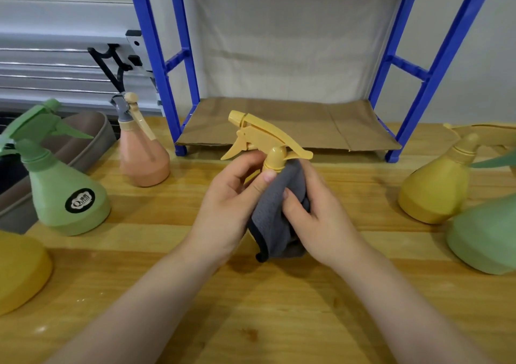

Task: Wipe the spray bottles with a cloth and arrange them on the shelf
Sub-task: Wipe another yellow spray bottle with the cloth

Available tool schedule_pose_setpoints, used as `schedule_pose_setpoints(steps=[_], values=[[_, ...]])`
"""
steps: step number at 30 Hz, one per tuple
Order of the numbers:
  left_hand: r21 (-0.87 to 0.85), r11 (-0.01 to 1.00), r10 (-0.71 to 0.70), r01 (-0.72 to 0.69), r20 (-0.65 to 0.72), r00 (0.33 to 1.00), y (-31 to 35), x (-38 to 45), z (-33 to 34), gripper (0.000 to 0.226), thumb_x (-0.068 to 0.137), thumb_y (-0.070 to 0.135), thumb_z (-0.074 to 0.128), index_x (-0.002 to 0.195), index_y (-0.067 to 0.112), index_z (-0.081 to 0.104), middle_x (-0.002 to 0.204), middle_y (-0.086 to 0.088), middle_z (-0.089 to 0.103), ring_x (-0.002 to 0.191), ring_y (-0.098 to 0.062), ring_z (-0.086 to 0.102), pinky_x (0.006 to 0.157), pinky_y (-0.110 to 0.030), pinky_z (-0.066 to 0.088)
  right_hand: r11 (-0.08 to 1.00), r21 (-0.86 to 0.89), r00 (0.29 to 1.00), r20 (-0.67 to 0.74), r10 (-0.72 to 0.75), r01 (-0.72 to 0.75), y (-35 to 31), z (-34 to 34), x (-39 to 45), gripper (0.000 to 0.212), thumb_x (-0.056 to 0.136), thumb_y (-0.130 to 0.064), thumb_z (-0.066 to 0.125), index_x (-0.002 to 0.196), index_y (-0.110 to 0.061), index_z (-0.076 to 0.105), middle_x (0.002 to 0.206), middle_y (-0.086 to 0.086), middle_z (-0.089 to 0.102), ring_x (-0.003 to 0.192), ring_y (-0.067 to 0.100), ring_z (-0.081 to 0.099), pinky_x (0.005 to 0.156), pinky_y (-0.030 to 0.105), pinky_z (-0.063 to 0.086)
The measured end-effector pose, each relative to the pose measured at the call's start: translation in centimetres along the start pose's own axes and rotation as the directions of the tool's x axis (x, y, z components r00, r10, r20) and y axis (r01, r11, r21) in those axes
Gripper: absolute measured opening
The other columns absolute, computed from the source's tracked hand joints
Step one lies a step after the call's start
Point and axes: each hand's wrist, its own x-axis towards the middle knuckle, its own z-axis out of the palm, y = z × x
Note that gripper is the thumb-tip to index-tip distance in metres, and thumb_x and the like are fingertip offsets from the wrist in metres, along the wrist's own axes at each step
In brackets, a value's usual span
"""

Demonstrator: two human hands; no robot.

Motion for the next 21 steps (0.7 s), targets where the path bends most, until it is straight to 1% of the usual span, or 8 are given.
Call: schedule_pose_setpoints(steps=[2, 4, 6, 9, 12, 15, 18, 21], values=[[-0.017, 1.000, -0.010, 0.010, -0.010, 1.000, -0.1, 0.0, 0.1, 0.024, 0.092, 0.016, 0.055, 0.114, 0.012, 0.062, 0.105, 0.002, 0.069, 0.100, -0.013, 0.064, 0.082, -0.026, 0.051, 1.000, 0.015, 1.000, 0.013, 0.013, -0.013, 0.4, -0.1, 0.2, 0.041, 0.085, -0.055, 0.049, 0.122, -0.038, 0.050, 0.117, -0.007, 0.061, 0.109, 0.010, 0.060, 0.091, 0.043, 0.052], [-0.035, 0.999, -0.019, 0.018, -0.037, 0.999, -0.2, 0.1, 0.2, 0.026, 0.093, 0.017, 0.054, 0.117, 0.010, 0.062, 0.107, -0.001, 0.069, 0.102, -0.016, 0.064, 0.085, -0.028, 0.052, 1.000, 0.028, 1.000, 0.024, 0.006, -0.007, 0.7, 0.0, 0.3, 0.043, 0.085, -0.053, 0.049, 0.126, -0.044, 0.048, 0.123, -0.008, 0.060, 0.115, 0.009, 0.058, 0.096, 0.043, 0.050], [-0.079, 0.996, -0.035, 0.030, -0.059, 0.998, -0.3, 0.2, 0.0, 0.024, 0.095, 0.017, 0.055, 0.117, 0.013, 0.064, 0.111, -0.004, 0.068, 0.105, -0.019, 0.064, 0.088, -0.030, 0.052, 0.999, 0.046, 0.999, 0.032, 0.001, -0.002, 0.8, 0.0, 0.2, 0.043, 0.084, -0.052, 0.049, 0.126, -0.053, 0.043, 0.128, -0.011, 0.057, 0.121, 0.006, 0.054, 0.101, 0.040, 0.047], [-0.165, 0.984, -0.081, 0.061, -0.118, 0.990, -0.3, 0.5, -0.5, 0.026, 0.092, 0.020, 0.057, 0.116, 0.017, 0.066, 0.116, -0.010, 0.068, 0.110, -0.024, 0.062, 0.096, -0.037, 0.051, 0.999, 0.050, 0.999, 0.050, 0.007, -0.009, 0.7, 0.1, 0.1, 0.045, 0.084, -0.053, 0.048, 0.127, -0.058, 0.037, 0.130, -0.015, 0.056, 0.123, 0.004, 0.052, 0.103, 0.040, 0.046], [-0.246, 0.967, -0.122, 0.067, -0.213, 0.969, 0.2, 1.0, -0.7, 0.036, 0.089, 0.023, 0.062, 0.122, 0.010, 0.061, 0.119, -0.011, 0.066, 0.112, -0.024, 0.062, 0.099, -0.037, 0.051, 0.998, 0.047, 0.996, 0.081, 0.038, -0.042, 0.7, 0.2, 0.1, 0.051, 0.080, -0.058, 0.045, 0.130, -0.055, 0.035, 0.128, -0.014, 0.056, 0.119, 0.003, 0.054, 0.100, 0.039, 0.048], [-0.317, 0.948, -0.123, 0.035, -0.261, 0.957, 0.5, 1.2, -0.8, 0.037, 0.082, 0.023, 0.058, 0.117, 0.012, 0.062, 0.110, -0.005, 0.069, 0.103, -0.014, 0.065, 0.092, -0.029, 0.054, 0.997, 0.044, 0.994, 0.093, 0.053, -0.058, 1.1, 0.2, 0.1, 0.061, 0.079, -0.060, 0.043, 0.137, -0.049, 0.030, 0.130, -0.014, 0.056, 0.119, 0.002, 0.054, 0.100, 0.036, 0.048], [-0.368, 0.930, -0.129, 0.021, -0.272, 0.954, 0.3, 1.2, -1.0, 0.032, 0.082, 0.022, 0.057, 0.112, 0.014, 0.063, 0.103, -0.001, 0.071, 0.097, -0.010, 0.067, 0.086, -0.026, 0.055, 0.996, 0.062, 0.993, 0.097, 0.062, -0.068, 1.3, 0.2, 0.0, 0.063, 0.079, -0.060, 0.042, 0.139, -0.047, 0.029, 0.130, -0.014, 0.055, 0.119, 0.001, 0.054, 0.099, 0.033, 0.048], [-0.420, 0.908, -0.144, -0.004, -0.320, 0.936, 0.3, 1.5, -1.5, 0.046, 0.084, 0.023, 0.058, 0.127, 0.006, 0.057, 0.115, -0.007, 0.066, 0.107, -0.015, 0.064, 0.092, -0.029, 0.054, 0.994, 0.089, 0.993, 0.105, 0.061, -0.070, 1.4, 0.2, -0.1, 0.062, 0.081, -0.057, 0.043, 0.141, -0.047, 0.029, 0.125, -0.017, 0.058, 0.114, -0.002, 0.056, 0.093, 0.024, 0.048]])
